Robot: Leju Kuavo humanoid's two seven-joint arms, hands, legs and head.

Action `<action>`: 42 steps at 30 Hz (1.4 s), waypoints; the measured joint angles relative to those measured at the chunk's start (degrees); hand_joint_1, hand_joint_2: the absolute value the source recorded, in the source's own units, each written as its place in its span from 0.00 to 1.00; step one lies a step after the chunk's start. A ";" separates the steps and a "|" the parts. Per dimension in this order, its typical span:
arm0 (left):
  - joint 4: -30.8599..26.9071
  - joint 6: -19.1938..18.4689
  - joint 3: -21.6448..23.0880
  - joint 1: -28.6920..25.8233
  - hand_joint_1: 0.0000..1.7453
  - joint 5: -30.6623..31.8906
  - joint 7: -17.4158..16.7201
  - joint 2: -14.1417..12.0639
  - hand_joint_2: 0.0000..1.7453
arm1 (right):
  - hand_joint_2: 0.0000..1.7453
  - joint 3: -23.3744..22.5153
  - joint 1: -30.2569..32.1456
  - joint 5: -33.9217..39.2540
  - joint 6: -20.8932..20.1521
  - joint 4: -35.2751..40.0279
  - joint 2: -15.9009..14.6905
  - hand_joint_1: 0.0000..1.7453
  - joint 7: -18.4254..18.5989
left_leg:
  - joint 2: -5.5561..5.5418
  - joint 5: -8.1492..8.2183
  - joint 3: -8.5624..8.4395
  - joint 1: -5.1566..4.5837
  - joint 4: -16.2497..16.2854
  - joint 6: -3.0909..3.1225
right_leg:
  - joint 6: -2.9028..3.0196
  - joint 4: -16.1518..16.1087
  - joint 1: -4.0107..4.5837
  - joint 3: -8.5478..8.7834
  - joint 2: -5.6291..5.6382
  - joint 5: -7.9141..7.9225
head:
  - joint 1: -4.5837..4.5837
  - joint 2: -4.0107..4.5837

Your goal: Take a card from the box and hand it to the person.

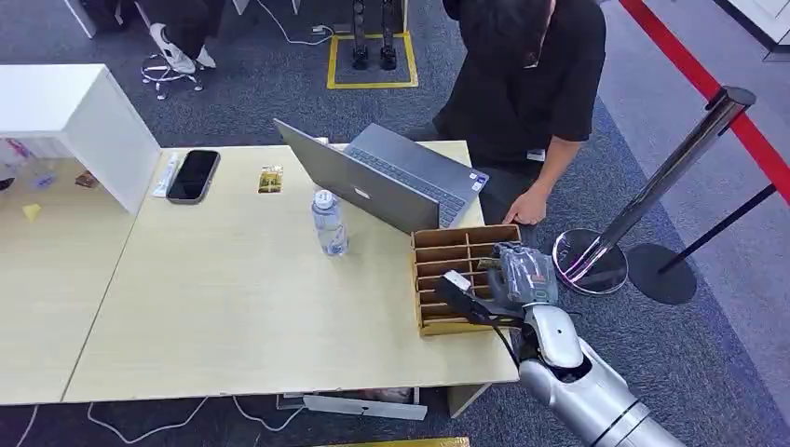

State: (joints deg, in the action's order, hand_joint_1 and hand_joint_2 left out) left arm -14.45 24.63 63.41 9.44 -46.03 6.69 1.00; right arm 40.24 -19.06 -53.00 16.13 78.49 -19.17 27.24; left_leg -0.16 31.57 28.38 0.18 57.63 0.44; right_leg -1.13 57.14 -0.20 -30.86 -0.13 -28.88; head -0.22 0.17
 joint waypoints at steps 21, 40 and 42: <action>0.02 0.07 0.00 -0.01 0.00 0.31 0.13 -0.02 0.00 | 1.00 -0.24 -0.69 -0.02 1.66 1.33 -0.22 0.89 0.33 | 0.00 -0.01 -0.01 0.00 0.00 0.00 | 0.00 0.00 0.00 0.00 0.01 0.01 | -0.02 0.00; 0.02 0.17 0.00 -0.16 0.00 0.24 0.94 -0.11 0.00 | 1.00 -2.10 -2.48 -5.51 -4.70 16.98 -4.57 0.88 4.00 | 0.00 -0.02 0.00 0.00 0.01 -0.01 | 0.01 0.00 0.00 -0.01 0.00 0.02 | -0.02 0.00; 0.02 0.17 0.00 -0.16 0.00 0.24 0.96 -0.11 0.00 | 1.00 -2.16 -2.49 -5.51 -4.77 17.97 -4.83 0.88 4.13 | 0.00 -0.02 0.00 -0.01 0.01 -0.01 | 0.01 0.00 0.00 -0.01 0.00 0.02 | -0.02 0.00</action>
State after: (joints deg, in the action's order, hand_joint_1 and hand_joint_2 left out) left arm -14.43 24.81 63.41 9.28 -45.79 7.65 0.90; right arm 38.07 -21.55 -58.51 11.37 96.46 -24.00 31.36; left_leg -0.16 31.55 28.38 0.18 57.63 0.43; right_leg -1.13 57.14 -0.20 -30.87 -0.12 -28.86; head -0.24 0.17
